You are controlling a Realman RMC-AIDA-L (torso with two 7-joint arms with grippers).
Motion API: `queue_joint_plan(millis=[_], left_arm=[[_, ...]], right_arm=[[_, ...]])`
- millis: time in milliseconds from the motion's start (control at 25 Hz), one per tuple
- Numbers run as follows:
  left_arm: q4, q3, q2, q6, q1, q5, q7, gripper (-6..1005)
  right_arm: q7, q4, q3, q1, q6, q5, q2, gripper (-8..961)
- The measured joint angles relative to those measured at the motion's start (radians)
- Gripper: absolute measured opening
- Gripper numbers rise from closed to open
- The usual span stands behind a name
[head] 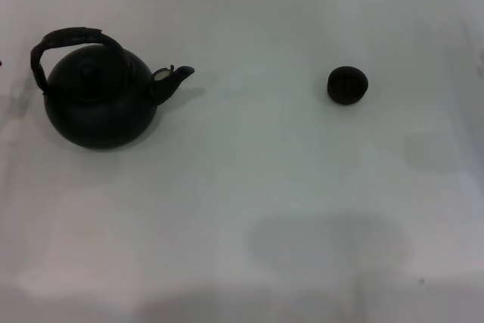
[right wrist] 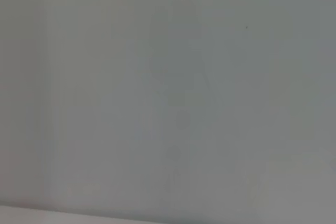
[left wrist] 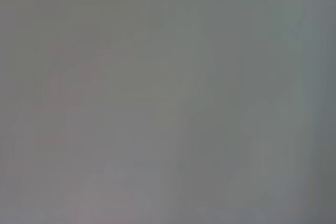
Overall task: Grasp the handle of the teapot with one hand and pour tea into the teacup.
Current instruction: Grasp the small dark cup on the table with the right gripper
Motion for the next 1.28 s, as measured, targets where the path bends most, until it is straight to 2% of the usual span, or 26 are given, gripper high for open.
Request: queue_joint_plan(millis=[480, 680, 1000, 1280], left_arm=[[0.0, 0.0, 0.0, 0.01, -0.002, -0.002, 0.0, 882], [-0.001, 0.0, 0.0, 0.014, -0.003, 0.0, 0.0, 881], [-0.002, 0.0, 0.0, 0.015, -0.012, 0.0, 0.0, 881], [-0.001, 0.0, 0.0, 0.019, -0.018, 0.0, 0.0, 880]], right_arm=[[0.0, 0.0, -0.001, 0.0, 0.0, 0.001, 0.0, 846], [0.041, -0.016, -0.056, 0.0, 0.048, 0.0, -0.008, 846], [0.334, -0.168, -0.306, 0.019, 0.191, 0.0, -0.035, 847], [0.673, -0.39, -0.668, 0.068, 0.26, 0.0, -0.037, 847]])
